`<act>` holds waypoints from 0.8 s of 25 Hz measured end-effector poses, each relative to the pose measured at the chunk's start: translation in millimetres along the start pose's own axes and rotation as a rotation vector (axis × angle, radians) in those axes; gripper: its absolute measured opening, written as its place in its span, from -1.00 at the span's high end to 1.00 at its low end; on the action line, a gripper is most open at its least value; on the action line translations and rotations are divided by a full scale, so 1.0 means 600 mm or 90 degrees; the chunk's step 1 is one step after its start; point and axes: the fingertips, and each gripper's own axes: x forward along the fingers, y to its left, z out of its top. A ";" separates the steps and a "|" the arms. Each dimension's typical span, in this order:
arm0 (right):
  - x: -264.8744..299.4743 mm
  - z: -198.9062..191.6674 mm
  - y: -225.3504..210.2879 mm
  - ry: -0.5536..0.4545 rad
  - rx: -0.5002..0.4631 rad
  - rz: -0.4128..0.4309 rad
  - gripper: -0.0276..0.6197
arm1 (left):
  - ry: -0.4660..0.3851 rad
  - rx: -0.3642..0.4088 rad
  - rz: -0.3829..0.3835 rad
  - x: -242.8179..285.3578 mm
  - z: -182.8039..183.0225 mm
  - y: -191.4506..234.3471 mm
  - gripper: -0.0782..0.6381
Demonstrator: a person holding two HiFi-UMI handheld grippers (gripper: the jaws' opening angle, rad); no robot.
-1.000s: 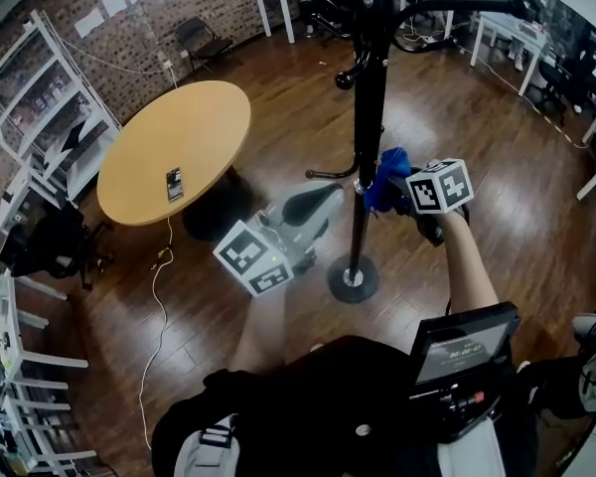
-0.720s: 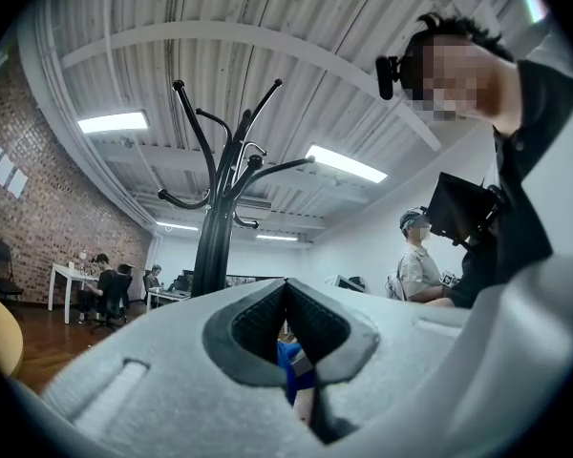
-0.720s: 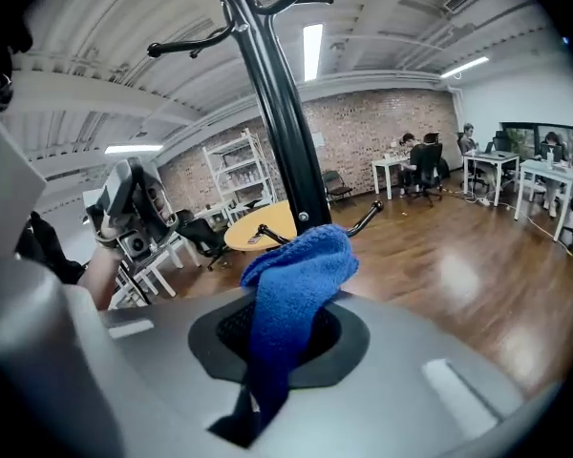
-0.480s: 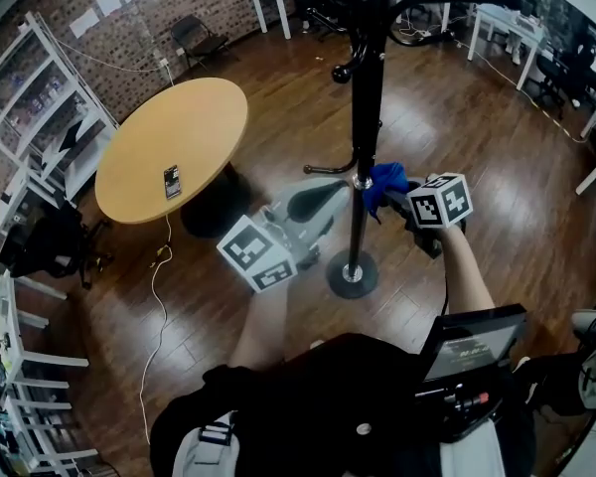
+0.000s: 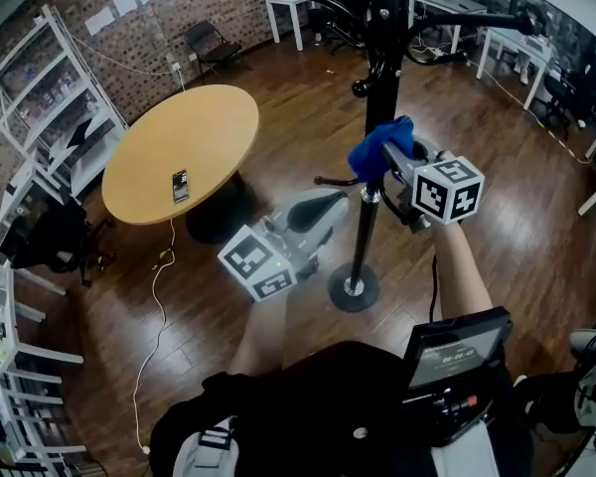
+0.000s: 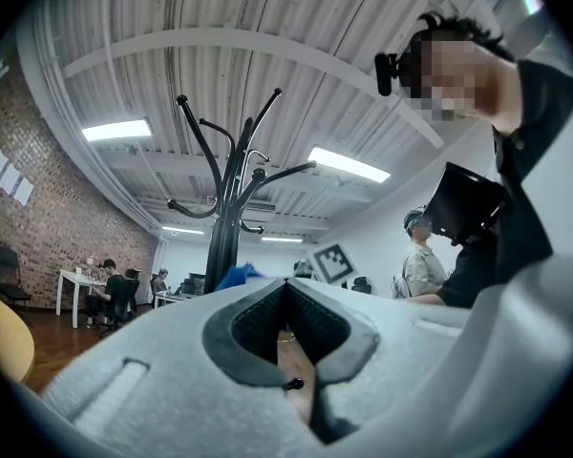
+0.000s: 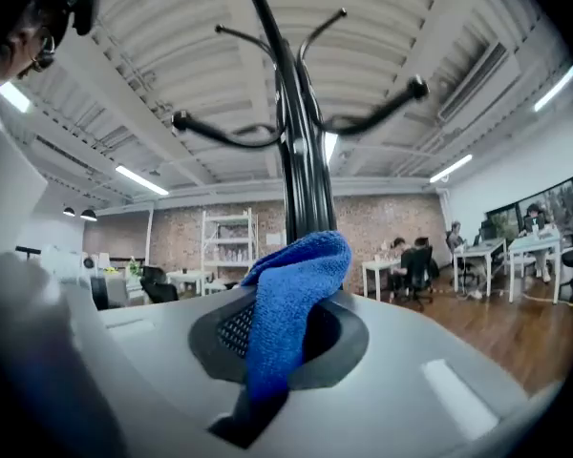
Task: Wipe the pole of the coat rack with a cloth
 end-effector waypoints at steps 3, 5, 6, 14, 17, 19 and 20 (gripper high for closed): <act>-0.022 0.157 0.006 -0.145 -0.046 -0.030 0.85 | -0.005 0.006 0.011 -0.010 0.006 0.007 0.78; -0.044 0.248 0.012 -0.225 -0.075 -0.046 0.85 | -0.007 0.011 0.017 -0.016 0.009 0.010 0.78; -0.059 0.287 0.016 -0.258 -0.091 -0.054 0.85 | -0.008 0.013 0.019 -0.017 0.011 0.010 0.78; -0.222 0.418 0.098 -0.462 -0.155 -0.059 0.84 | -0.009 0.020 0.011 -0.016 0.018 0.012 0.78; -0.261 0.452 0.112 -0.510 -0.188 -0.081 0.85 | -0.012 0.022 0.002 -0.011 0.023 0.009 0.78; -0.248 0.447 0.098 -0.490 -0.187 -0.102 0.85 | -0.013 0.020 -0.003 -0.010 0.023 0.004 0.78; -0.231 0.438 0.089 -0.468 -0.188 -0.107 0.85 | -0.013 0.019 -0.005 -0.009 0.022 0.002 0.78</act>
